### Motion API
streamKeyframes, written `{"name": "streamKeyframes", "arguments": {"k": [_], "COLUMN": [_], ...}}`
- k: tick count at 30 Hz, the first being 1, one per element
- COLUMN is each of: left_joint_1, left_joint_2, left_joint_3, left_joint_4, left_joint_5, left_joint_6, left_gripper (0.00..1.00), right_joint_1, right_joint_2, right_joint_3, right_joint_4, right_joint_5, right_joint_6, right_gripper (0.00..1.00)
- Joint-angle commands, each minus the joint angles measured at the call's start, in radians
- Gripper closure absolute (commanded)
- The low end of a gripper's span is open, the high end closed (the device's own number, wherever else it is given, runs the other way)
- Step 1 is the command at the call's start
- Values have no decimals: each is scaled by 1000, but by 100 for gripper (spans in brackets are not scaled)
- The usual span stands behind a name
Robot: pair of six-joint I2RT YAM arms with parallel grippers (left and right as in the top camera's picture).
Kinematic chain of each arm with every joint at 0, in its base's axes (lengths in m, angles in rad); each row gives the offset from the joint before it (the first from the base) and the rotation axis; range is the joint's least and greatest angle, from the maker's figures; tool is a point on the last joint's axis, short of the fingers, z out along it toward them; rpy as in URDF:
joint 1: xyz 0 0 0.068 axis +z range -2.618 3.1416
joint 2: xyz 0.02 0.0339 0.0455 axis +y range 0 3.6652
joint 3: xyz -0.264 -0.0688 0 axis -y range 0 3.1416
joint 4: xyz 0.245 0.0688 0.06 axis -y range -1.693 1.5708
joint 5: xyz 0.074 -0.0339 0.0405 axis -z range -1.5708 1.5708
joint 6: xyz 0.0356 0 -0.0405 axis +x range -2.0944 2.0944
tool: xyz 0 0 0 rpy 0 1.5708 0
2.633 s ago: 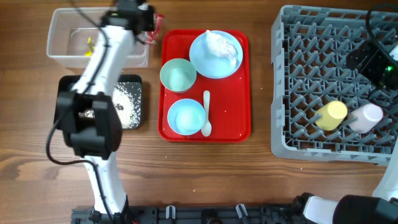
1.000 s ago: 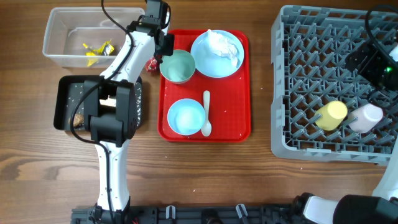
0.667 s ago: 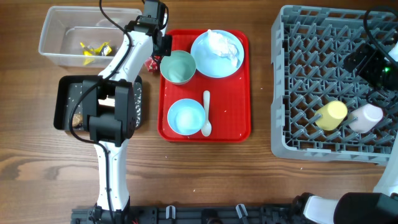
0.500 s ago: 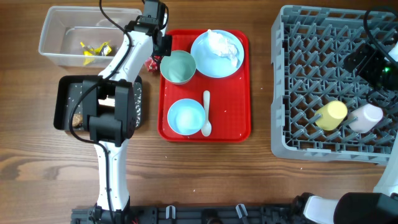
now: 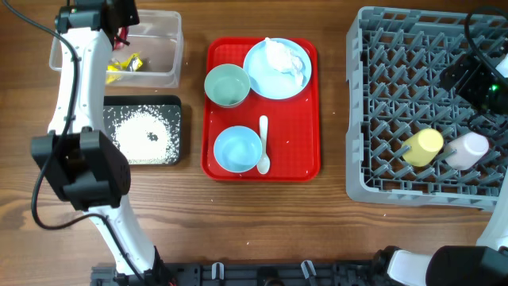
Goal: Sort waste into correct bins and load items into the dishwasher rack
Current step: 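Drop the red wrapper into the clear bin with the left gripper, then grasp the white tissue from the plate and drop it in the bin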
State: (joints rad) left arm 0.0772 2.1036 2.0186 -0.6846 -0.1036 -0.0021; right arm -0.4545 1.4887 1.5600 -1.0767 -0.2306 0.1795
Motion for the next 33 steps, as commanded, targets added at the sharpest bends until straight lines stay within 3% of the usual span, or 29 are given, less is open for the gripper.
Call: {"name": "streamKeyframes", "arguments": {"k": [1, 4, 9, 11, 21, 23, 25, 27, 28, 29, 30, 33], "left_joint_1": [-18, -110, -480, -567, -638, -638, -638, -638, -638, -638, -638, -638], "left_joint_2": [48, 21, 33, 75, 299, 320, 347, 364, 367, 367, 367, 351], "left_joint_3": [-8, -8, -8, -8, -8, -8, -8, -8, -8, -8, -8, -8], "left_joint_4": [1, 24, 82, 119, 156, 171, 178, 185, 185, 187, 193, 192], "left_joint_5": [2, 47, 57, 21, 16, 16, 29, 46, 46, 46, 46, 46], "left_joint_6": [-10, -2, 214, 238, 196, 187, 177, 177, 177, 177, 177, 170], "left_gripper": [0, 0, 0, 0, 8, 18, 36, 36, 45, 65, 92, 96], "right_joint_1": [-1, -1, -1, -1, -1, -1, -1, -1, -1, -1, -1, -1], "right_joint_2": [11, 11, 11, 11, 11, 11, 11, 11, 11, 11, 11, 11], "right_joint_3": [-5, -5, -5, -5, -5, -5, -5, -5, -5, -5, -5, -5], "right_joint_4": [1, 2, 2, 2, -2, -10, -16, -16, -17, -17, -17, -20], "right_joint_5": [13, -13, -28, -29, -28, -28, -28, -28, -28, -28, -29, -28], "right_joint_6": [3, 4, 3, 2, -2, -9, -22, -22, -22, -22, -22, -23], "right_gripper": [0, 0, 0, 0, 0, 0, 0, 0, 0, 0, 0, 0]}}
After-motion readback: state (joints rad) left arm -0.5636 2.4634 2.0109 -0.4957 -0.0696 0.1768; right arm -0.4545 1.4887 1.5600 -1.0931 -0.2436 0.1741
